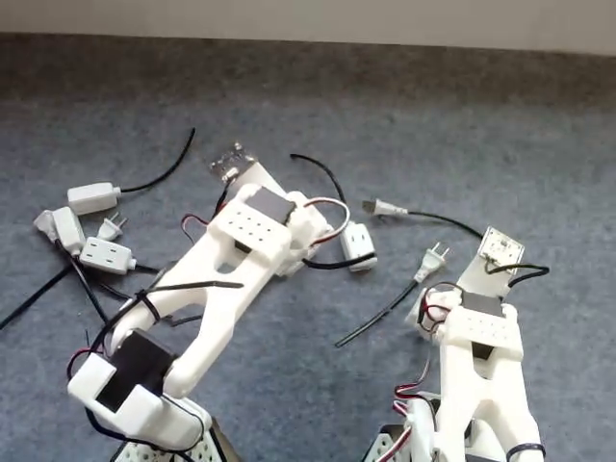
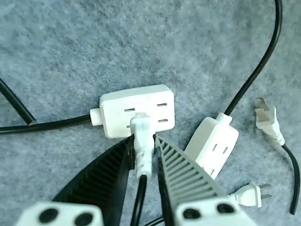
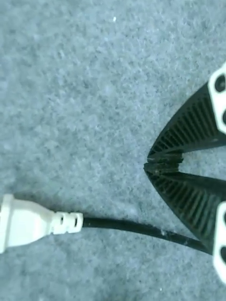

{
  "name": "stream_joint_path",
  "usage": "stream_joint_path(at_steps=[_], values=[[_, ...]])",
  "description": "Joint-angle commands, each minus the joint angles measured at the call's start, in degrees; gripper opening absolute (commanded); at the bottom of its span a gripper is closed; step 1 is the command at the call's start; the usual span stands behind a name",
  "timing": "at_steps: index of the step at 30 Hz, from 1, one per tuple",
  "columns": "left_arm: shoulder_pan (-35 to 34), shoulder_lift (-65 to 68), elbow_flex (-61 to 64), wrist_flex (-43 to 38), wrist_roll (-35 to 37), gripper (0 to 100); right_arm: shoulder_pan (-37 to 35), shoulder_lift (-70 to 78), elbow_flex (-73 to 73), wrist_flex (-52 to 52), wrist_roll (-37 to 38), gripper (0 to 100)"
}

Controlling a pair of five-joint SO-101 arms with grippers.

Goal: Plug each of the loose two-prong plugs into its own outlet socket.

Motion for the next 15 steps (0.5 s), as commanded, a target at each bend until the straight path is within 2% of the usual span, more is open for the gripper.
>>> stream_joint_path(at_steps=[1, 15], values=[[2.4, -0.2, -1.9, -1.1, 0.4, 1, 0.4, -0.9, -0.1, -0.7, -0.4, 0.7], [0.7, -0.2, -2.8, -2.8, -0.2, 1, 0.4, -0.8, -0.1, -0.7, -0.4, 0.7]])
